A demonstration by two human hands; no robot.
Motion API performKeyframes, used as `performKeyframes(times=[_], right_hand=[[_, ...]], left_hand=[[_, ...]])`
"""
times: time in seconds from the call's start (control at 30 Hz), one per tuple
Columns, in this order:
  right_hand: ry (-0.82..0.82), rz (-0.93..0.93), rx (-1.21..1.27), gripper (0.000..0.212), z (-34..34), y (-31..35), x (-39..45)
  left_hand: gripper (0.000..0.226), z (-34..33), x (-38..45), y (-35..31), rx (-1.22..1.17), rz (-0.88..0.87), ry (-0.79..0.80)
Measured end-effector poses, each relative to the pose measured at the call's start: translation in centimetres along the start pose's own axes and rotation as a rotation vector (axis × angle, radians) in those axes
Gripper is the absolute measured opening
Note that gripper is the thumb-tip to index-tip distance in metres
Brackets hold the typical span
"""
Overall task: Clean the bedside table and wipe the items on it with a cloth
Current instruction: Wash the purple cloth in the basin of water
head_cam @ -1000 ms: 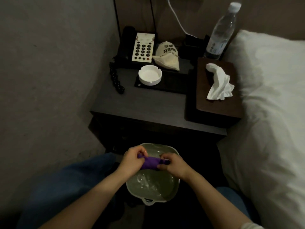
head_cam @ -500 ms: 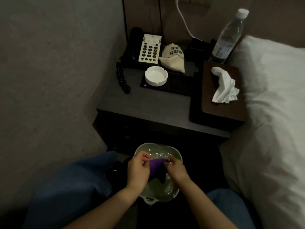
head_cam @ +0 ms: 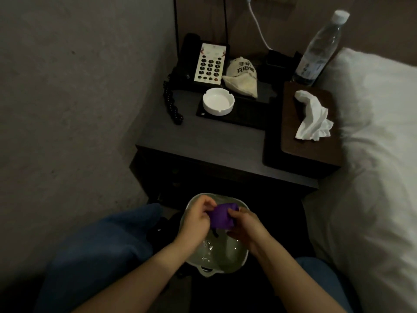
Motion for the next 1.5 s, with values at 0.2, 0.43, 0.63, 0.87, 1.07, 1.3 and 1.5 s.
performKeyframes(times=[0.2, 0.43, 0.63, 0.87, 1.07, 1.3, 1.5], right_hand=[[0.261, 0.014, 0.137, 0.021, 2.2, 2.4, -1.6], [0.169, 0.214, -0.154, 0.038, 3.3, 3.7, -1.9], [0.276, 0.602, -1.101, 0.080, 3.3, 3.9, -2.3], [-0.153, 1.246, -2.054, 0.042, 2.0, 4.4, -2.6], [-0.153, 1.522, -2.015, 0.020, 2.0, 5.4, -2.8], [-0.098, 1.240, -2.199, 0.021, 1.0, 6.3, -2.5], [-0.062, 0.673, -2.083, 0.032, -0.3, 5.2, -1.7]], left_hand=[[0.038, 1.6, 3.0, -0.2, -0.194, 0.493, 0.241], [0.055, 0.4, 1.5, 0.2, -0.343, 0.796, 0.706], [0.057, 1.4, 2.0, -0.8, -0.316, 0.728, 0.886], [0.039, 0.8, 1.5, -1.1, -0.333, 0.755, 0.791], [0.059, 0.4, 0.3, -1.0, -0.452, 0.761, 0.911], [0.024, -0.3, 0.2, -1.4, -0.345, 0.532, 0.854], [0.038, 0.2, 1.6, -1.4, 0.892, -0.106, 0.608]])
Point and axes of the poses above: each hand's wrist, its own x-axis towards the middle knuckle, its own z-axis out of the back of the hand, y = z × x, the point moved 2 cm from there along x, towards the middle knuckle
